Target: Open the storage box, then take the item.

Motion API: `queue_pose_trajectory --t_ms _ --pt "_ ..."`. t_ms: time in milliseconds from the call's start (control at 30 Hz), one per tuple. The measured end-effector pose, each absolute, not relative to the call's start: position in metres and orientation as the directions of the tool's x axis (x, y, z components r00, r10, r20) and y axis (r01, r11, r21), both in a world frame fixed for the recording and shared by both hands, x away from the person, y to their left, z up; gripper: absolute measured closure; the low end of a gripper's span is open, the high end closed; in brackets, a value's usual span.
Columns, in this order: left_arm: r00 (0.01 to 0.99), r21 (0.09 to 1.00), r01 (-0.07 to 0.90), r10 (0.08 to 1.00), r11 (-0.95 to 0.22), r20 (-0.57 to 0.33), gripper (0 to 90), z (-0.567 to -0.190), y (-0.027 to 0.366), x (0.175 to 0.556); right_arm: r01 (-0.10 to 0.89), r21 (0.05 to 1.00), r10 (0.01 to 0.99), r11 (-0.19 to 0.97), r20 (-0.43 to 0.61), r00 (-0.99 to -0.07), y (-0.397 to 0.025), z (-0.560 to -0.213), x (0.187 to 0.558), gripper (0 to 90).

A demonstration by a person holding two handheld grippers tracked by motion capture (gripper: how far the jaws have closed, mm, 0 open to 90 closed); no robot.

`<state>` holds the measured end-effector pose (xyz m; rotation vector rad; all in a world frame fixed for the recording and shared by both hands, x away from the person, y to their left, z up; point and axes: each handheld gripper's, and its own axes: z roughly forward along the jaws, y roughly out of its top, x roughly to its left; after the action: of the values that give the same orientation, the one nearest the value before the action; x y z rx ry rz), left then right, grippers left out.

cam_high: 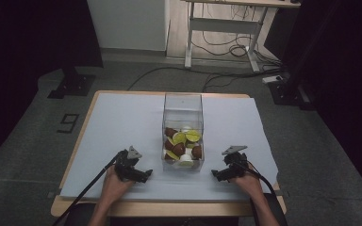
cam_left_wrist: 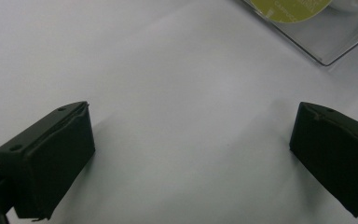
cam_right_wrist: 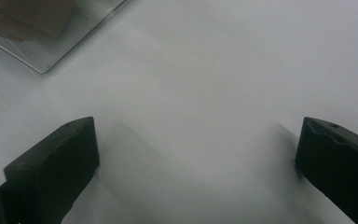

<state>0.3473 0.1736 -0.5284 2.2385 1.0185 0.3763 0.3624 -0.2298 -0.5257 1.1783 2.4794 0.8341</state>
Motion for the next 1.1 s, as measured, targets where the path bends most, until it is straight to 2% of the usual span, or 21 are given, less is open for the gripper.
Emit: queue_pose_trajectory --t_ms 467,600,1100 --pt "0.658 0.658 0.569 0.753 -0.493 -0.006 0.0 -0.528 0.174 0.347 0.613 0.604 0.768 0.510 0.000 -0.640 -0.230 -0.525 0.363 0.0" --pt "0.659 0.658 0.569 0.753 -0.493 -0.006 0.0 -0.528 0.174 0.347 0.597 0.599 0.760 0.533 -0.030 -0.649 -0.230 -0.523 0.362 0.0" --pt "0.658 0.658 0.570 0.753 -0.493 -0.006 0.0 -0.528 0.174 0.347 0.552 0.665 0.749 0.502 -0.016 -0.662 -0.233 -0.501 0.358 0.0"
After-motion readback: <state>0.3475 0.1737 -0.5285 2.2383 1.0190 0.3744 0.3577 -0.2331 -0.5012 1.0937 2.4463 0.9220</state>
